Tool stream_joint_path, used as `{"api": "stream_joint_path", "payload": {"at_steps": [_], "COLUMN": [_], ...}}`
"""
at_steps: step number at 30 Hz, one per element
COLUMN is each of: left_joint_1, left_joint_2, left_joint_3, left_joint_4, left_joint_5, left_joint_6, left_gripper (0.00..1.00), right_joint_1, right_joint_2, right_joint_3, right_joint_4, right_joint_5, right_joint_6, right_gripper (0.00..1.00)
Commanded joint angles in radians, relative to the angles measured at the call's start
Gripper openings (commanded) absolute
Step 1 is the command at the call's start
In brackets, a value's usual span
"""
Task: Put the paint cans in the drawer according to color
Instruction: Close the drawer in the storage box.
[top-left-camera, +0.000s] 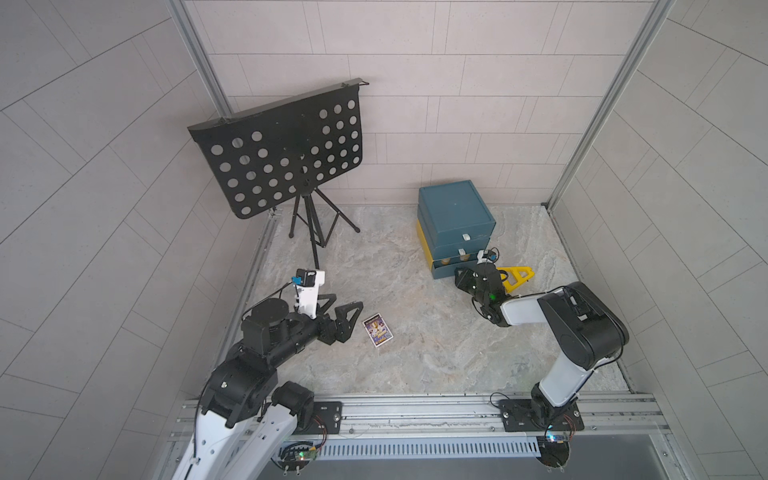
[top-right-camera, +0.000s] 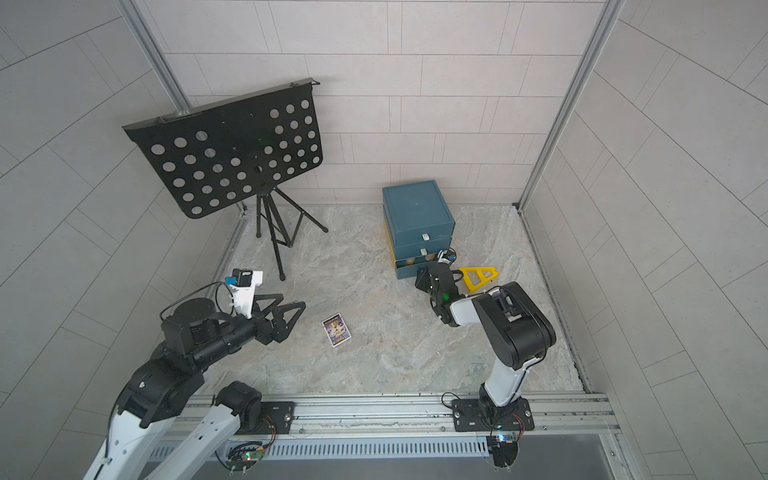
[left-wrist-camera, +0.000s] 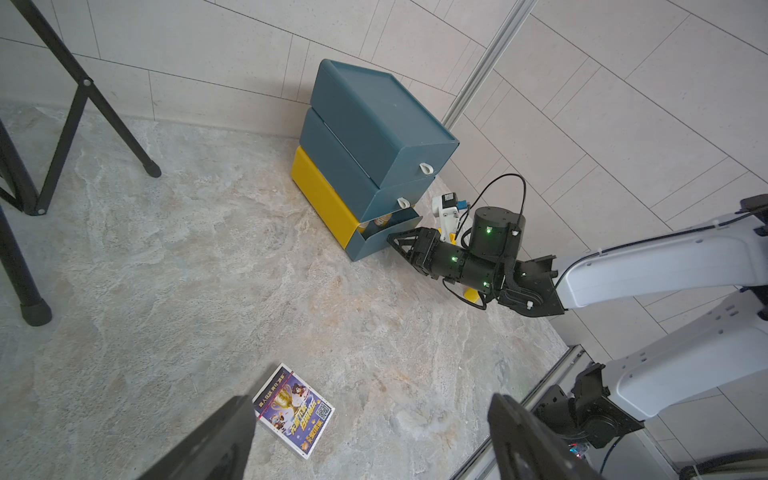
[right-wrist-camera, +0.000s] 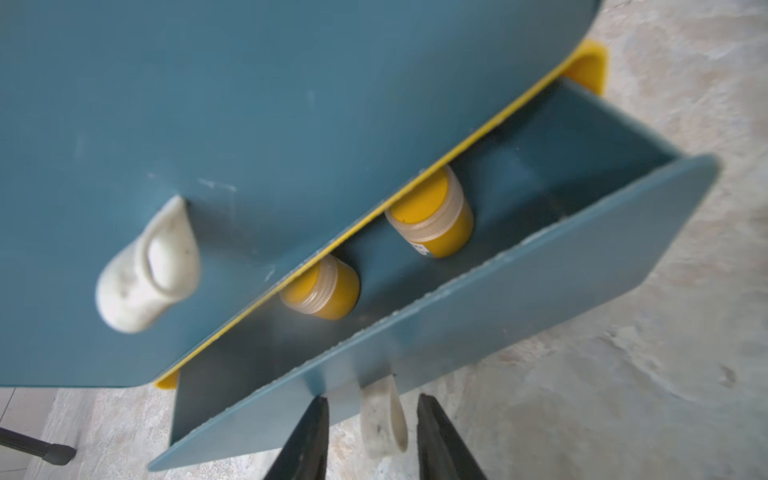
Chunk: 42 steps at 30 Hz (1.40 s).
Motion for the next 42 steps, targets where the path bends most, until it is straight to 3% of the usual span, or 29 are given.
{"api": "stream_joint_path", "payload": {"at_steps": [1,30,32,37,42], "left_joint_1": [0.007,0.012,0.012,0.012,0.012], "left_joint_2": [0.003,-0.008,-0.006,0.015,0.027], "left_joint_3": [-0.006,-0.010,-0.009,0.011,0.029], "left_joint_4": [0.017,0.035,0.029,-0.003,-0.056], "left_joint_5": [-0.001,0.030,0.014,-0.050,-0.208], "left_joint_6": [0.001,-0.001,-0.005,-0.010,-0.024], "left_gripper": [0.95,0.95,1.00,1.00,1.00], "right_joint_1": [-0.003,-0.010,-0.011,-0.013,-0.007], "right_joint_2": [0.019,0.144,0.137,0.039,-0.235], "right_joint_3": [0.043,0.108,0.110,0.060,0.028], "right_joint_4": [0.039,0.150,0.145,0.074,-0.299], "right_joint_5": [0.006,-0.040,-0.041,0.003,0.085], "right_joint_6": [-0.001,0.051,0.050,0.054,0.038], "right_gripper": [0.40,0.44,0.45,0.45,0.51]}}
